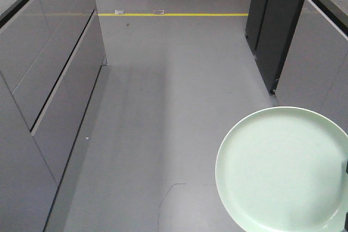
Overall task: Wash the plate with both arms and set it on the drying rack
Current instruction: 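Carry the plate in the right gripper while driving down the aisle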
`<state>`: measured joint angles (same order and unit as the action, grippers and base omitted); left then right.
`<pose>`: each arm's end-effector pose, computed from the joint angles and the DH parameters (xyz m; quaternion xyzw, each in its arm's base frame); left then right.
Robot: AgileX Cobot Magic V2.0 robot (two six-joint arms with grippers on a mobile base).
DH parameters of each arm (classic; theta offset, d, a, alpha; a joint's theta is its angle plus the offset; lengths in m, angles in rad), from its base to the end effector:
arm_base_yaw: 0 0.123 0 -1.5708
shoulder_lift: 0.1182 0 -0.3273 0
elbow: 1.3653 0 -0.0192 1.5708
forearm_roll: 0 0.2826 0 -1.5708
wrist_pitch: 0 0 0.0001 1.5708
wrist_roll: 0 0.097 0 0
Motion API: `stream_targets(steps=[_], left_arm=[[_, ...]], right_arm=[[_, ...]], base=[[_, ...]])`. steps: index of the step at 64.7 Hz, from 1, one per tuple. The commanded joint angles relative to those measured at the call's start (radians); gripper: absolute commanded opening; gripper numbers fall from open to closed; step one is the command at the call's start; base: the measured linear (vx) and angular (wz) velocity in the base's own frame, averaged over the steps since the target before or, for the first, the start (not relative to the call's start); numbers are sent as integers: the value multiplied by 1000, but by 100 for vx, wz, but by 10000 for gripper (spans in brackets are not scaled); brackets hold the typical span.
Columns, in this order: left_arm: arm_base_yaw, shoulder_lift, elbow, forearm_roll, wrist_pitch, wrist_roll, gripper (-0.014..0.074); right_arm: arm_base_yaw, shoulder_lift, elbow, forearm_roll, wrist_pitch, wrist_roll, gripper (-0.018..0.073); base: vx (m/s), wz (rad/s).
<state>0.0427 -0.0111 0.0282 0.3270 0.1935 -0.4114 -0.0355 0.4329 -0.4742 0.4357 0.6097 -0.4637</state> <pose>0.0510 0.0082 0.1859 -0.0700 0.7426 0.0073 0.6660 0.0850 0.0205 0.3098 -0.0920 0.8345 0.0665 0.5392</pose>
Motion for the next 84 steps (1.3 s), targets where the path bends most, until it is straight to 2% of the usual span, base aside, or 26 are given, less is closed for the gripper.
stream_targets(steps=[1,84], left_arm=[[1,-15,-27,4,-69,0,-6],[1,-15,-27,4,-69,0,-6]], right_arm=[[-7,5,-28,21,-68,-9,-1],[-7,5,-28,21,-68,-9,-1]], base=[[31,-10],[31,-5]])
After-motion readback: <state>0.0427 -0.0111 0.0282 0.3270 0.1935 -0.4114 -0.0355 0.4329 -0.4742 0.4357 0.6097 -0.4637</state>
